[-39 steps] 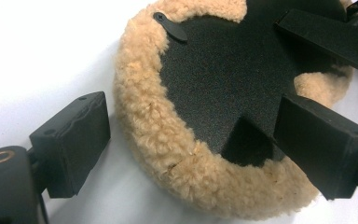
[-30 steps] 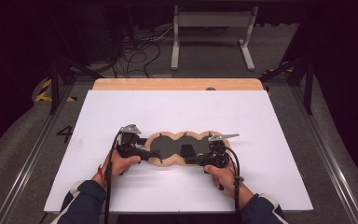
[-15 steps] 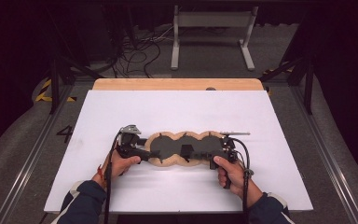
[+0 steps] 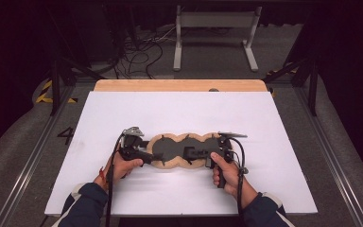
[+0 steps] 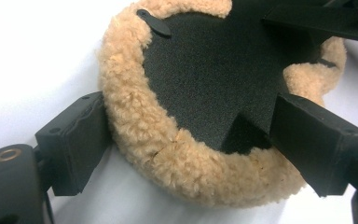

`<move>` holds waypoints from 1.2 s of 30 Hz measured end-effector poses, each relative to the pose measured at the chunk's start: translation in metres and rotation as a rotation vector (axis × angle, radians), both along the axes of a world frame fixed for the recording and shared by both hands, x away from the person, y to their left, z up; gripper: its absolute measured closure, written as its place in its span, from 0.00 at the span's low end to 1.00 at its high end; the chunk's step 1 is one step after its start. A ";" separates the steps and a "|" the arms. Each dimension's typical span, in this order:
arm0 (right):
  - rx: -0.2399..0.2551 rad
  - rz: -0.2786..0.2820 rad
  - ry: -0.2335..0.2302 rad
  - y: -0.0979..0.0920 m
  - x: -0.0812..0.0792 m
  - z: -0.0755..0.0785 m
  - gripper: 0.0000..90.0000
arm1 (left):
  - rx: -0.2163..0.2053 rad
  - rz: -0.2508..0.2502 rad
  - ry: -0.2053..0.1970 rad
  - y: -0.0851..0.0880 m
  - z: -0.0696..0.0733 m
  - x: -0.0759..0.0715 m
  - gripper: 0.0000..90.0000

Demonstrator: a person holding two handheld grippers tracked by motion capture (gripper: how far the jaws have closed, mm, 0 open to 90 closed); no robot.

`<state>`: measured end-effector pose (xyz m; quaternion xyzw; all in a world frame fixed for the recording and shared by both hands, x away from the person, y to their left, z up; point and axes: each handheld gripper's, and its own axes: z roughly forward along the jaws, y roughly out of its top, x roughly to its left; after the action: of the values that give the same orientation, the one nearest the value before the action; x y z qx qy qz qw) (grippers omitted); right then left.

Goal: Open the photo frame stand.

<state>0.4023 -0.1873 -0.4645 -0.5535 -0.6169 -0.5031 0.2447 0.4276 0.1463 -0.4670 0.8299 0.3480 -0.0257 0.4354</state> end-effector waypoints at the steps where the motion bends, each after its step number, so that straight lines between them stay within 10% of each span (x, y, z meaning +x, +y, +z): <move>1: -0.006 -0.001 -0.001 0.002 0.000 0.000 0.62 | -0.002 -0.002 0.003 0.000 0.000 0.000 0.15; 19: -0.063 0.076 -0.121 0.004 -0.004 -0.001 0.79 | -0.075 0.015 0.042 0.010 -0.003 0.008 0.15; 28: -0.141 0.151 -0.245 0.005 -0.010 0.004 0.79 | -0.089 -0.140 0.079 -0.005 -0.002 0.000 0.29; 36: -0.204 0.193 -0.342 0.006 -0.016 0.008 0.76 | -0.102 -0.167 0.028 0.001 0.007 -0.003 0.48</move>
<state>0.3859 -0.1812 -0.4563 -0.4205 -0.7473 -0.4989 0.1263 0.4241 0.1469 -0.4604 0.8323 0.2819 -0.0914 0.4684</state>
